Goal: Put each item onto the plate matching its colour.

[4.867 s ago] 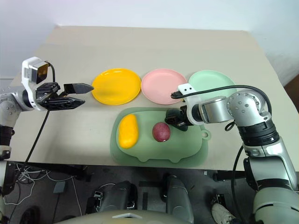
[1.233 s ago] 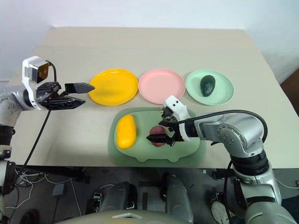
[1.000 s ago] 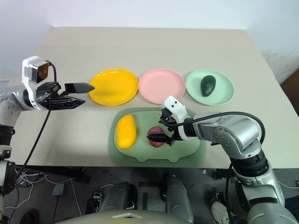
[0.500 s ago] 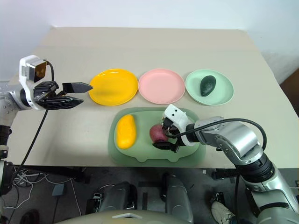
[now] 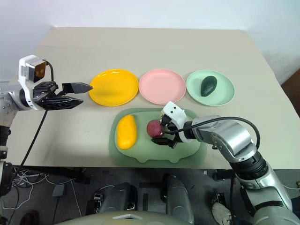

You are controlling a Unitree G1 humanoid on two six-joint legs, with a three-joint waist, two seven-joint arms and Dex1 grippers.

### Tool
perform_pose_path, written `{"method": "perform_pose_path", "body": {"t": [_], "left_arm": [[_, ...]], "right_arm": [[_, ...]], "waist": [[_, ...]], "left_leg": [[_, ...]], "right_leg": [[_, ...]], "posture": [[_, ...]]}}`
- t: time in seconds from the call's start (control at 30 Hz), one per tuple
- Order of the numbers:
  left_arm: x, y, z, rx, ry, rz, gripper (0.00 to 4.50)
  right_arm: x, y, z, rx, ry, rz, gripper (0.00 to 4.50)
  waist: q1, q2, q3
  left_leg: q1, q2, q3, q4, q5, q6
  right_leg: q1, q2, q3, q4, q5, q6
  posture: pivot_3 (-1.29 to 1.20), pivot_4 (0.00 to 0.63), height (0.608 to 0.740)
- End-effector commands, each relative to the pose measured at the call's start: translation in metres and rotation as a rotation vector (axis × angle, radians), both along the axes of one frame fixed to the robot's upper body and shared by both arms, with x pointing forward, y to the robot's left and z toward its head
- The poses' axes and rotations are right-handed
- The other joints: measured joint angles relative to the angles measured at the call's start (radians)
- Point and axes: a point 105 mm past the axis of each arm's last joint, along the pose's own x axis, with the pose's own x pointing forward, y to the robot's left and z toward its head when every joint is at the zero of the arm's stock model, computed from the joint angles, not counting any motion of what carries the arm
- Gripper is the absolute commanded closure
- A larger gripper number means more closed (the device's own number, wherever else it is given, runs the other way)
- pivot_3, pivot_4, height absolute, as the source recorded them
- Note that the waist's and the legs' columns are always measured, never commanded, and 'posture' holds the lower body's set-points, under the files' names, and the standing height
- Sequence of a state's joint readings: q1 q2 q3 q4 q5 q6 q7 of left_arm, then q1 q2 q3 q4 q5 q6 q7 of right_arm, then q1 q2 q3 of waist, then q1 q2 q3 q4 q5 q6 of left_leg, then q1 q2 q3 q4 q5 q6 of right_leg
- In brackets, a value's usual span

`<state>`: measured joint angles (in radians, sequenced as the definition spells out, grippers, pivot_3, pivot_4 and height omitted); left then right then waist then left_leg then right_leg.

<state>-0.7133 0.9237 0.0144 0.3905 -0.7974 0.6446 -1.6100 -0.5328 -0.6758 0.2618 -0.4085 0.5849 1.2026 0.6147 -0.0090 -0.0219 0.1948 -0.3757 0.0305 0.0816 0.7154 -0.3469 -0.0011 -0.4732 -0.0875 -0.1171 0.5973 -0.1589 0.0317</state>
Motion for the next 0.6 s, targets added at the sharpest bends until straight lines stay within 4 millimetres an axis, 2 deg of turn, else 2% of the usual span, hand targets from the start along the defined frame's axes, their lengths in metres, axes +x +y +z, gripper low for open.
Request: {"method": "perform_pose_path", "body": {"t": [0.03, 0.6], "left_arm": [[-0.004, 0.001, 0.013, 0.001, -0.048, -0.009, 0.00], [-0.004, 0.002, 0.012, 0.005, -0.044, -0.006, 0.00]], "right_arm": [[0.003, 0.000, 0.007, -0.006, -0.048, 0.005, 0.02], [0.002, 0.009, 0.019, 0.053, -0.013, 0.014, 0.02]], "waist": [[0.000, 0.000, 0.000], [-0.001, 0.000, 0.000]], "left_leg": [[0.000, 0.000, 0.000, 0.000, 0.000, 0.000], [0.000, 0.000, 0.000, 0.000, 0.000, 0.000]], "right_leg": [[0.000, 0.000, 0.000, 0.000, 0.000, 0.000], [0.000, 0.000, 0.000, 0.000, 0.000, 0.000]], "posture": [[0.00, 0.150, 0.740], [0.00, 0.150, 0.740]]}}
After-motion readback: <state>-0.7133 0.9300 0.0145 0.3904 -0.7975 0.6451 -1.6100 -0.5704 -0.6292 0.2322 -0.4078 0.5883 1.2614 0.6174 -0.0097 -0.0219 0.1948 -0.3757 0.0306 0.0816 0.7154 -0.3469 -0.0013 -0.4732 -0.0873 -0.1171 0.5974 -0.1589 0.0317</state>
